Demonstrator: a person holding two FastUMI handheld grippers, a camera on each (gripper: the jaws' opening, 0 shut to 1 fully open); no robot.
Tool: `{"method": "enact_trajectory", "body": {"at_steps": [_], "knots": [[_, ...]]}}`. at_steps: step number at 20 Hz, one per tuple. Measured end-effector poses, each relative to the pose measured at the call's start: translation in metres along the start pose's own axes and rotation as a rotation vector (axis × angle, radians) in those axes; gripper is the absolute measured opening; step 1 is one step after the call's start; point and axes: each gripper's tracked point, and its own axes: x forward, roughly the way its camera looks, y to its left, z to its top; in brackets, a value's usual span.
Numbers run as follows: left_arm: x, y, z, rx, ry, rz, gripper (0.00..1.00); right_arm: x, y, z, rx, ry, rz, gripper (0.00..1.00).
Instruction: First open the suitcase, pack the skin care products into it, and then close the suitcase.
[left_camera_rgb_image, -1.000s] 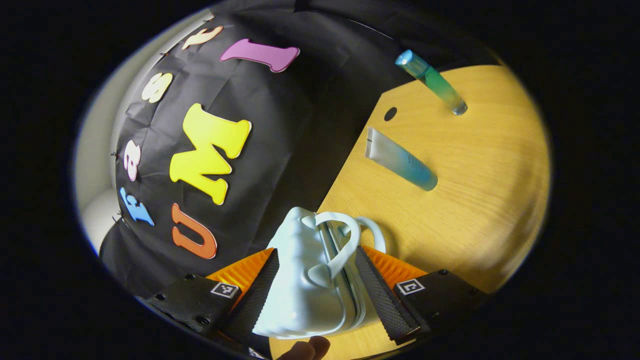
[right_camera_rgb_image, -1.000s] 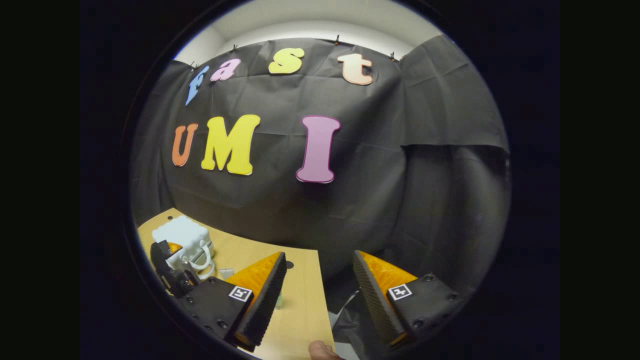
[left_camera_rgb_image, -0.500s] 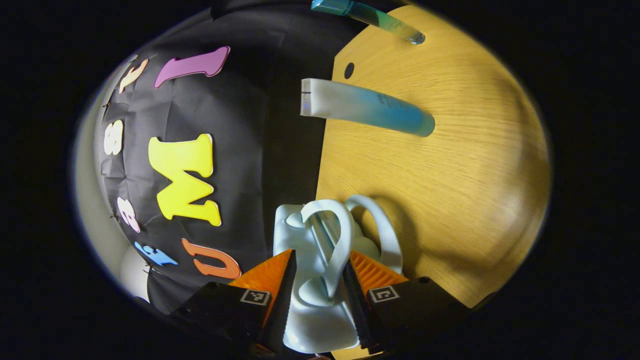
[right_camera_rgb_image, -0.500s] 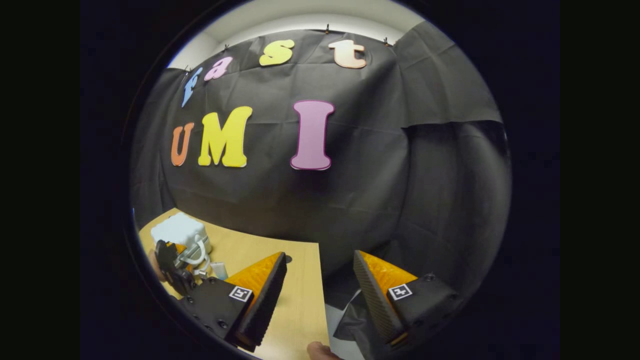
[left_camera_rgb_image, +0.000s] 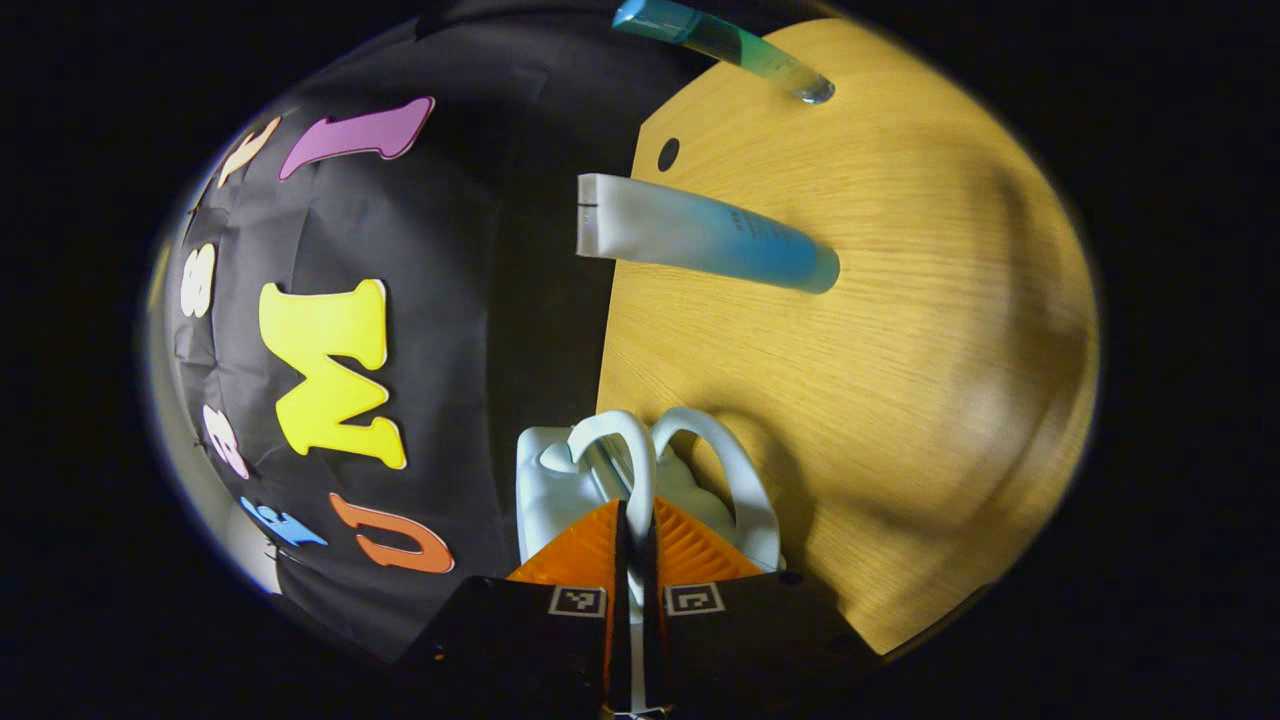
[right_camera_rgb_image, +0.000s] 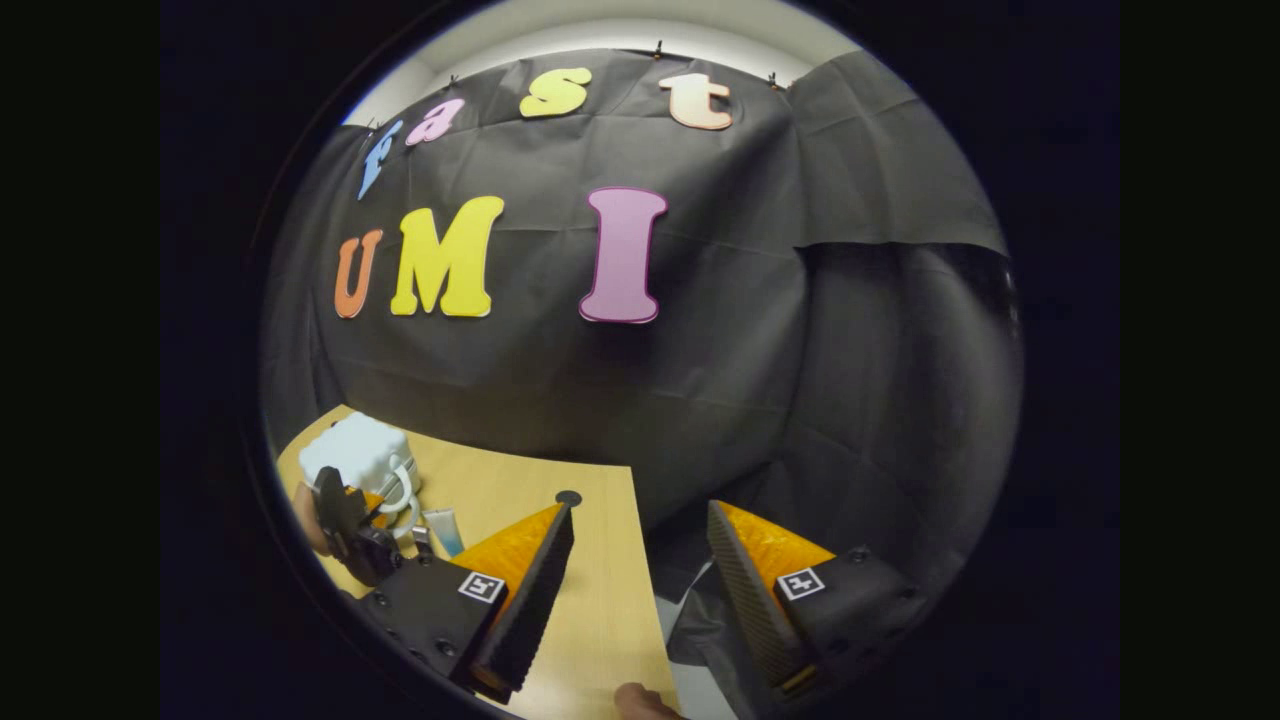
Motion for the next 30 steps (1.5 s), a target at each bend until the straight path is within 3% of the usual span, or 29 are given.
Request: {"method": "enact_trajectory", "body": {"at_steps": [5,9,19,22,26,30], "knots": [[-0.019,0.045,-0.009,-0.138,-0.090,-0.012,0.03,-0.014,0.030,0.022,-0.001,-0.035,-0.043,0.80],[-0.046,0.102,-0.032,-0.236,-0.143,0.031,0.02,-0.025,0.069,0.036,0.002,-0.063,-0.049,0.80],[-0.071,0.222,-0.178,-0.533,-0.155,0.141,0.02,-0.044,0.180,0.058,0.004,-0.089,-0.010,0.80],[-0.061,0.231,-0.235,-0.605,-0.144,0.156,0.03,-0.046,0.204,0.057,0.028,-0.067,-0.009,0.80],[-0.039,0.229,-0.302,-0.576,-0.078,0.181,0.03,-0.048,0.227,0.055,0.012,-0.042,-0.018,0.80],[-0.003,0.225,-0.356,-0.620,-0.048,0.169,0.03,-0.053,0.241,0.046,0.012,0.001,-0.036,0.80]]}}
